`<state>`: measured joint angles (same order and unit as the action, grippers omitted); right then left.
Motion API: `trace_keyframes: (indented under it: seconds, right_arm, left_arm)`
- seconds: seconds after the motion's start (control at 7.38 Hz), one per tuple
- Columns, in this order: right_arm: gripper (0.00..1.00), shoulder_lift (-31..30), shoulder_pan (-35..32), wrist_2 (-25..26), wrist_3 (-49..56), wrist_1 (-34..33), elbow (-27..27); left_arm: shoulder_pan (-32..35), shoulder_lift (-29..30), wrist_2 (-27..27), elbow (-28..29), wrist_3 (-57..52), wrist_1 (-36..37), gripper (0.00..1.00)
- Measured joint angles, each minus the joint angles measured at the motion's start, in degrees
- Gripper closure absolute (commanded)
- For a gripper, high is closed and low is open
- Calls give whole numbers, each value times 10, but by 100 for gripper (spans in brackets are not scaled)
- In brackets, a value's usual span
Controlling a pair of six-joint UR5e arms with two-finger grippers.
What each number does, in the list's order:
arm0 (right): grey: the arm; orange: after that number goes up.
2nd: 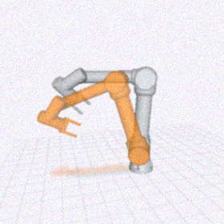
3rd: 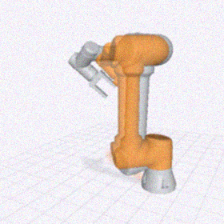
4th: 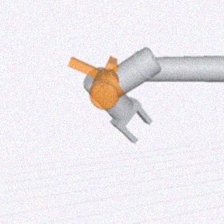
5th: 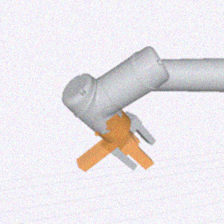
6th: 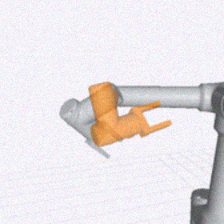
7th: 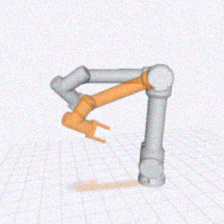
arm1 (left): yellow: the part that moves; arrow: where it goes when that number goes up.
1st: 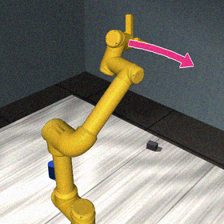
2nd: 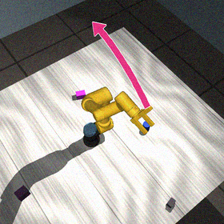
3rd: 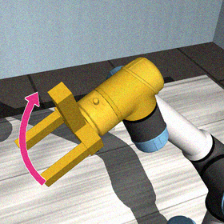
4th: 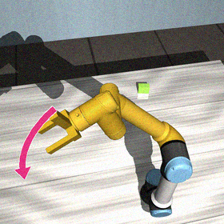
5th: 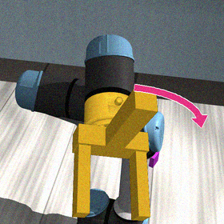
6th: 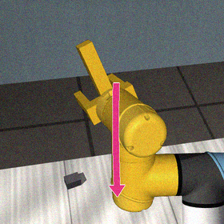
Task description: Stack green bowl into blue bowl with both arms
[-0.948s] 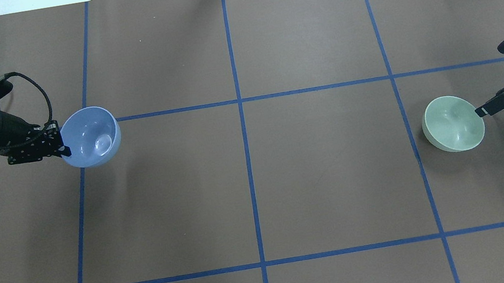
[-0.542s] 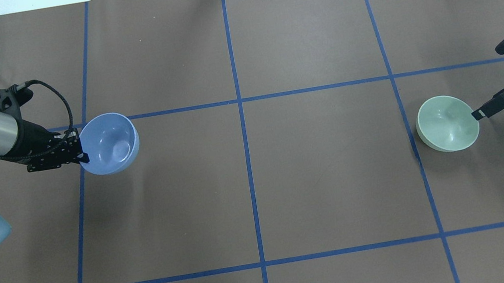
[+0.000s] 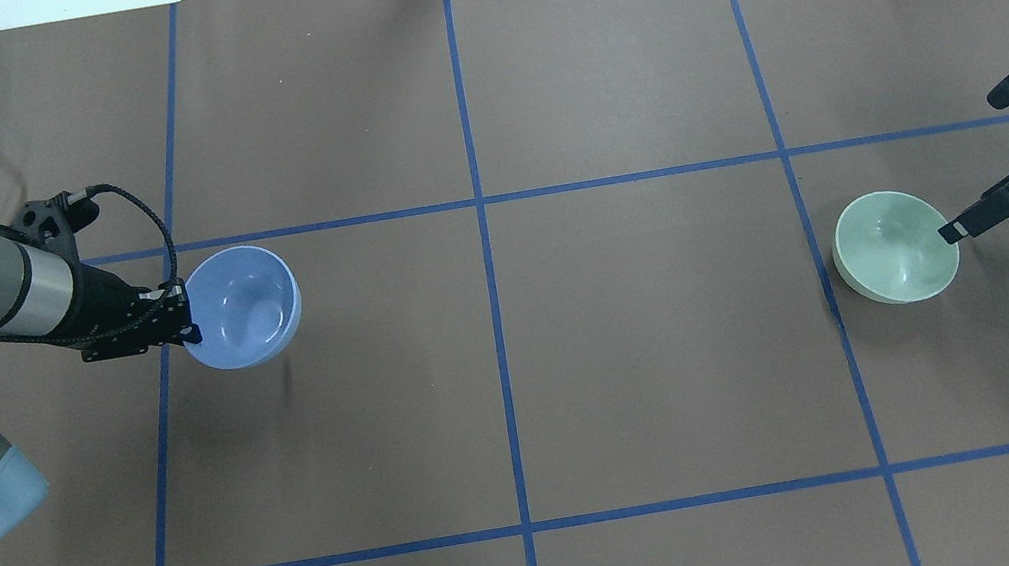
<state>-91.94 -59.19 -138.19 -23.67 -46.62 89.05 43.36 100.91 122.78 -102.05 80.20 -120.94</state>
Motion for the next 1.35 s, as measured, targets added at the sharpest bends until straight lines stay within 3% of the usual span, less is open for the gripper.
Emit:
trace_keyframes:
  seconds: [0.41, 0.81, 1.35]
  right_arm:
    - [2, 11, 0, 0, -15, -3, 0]
    - [7, 18, 0, 0, -18, -3, 0]
    - [7, 23, 1, 0, -18, -3, 0]
  left_arm:
    - [-35, 6, -34, -6, 0, 10, 100]
    - [-55, 50, -49, -5, 1, 59, 100]
    - [-92, 106, -66, 1, 47, 91, 100]
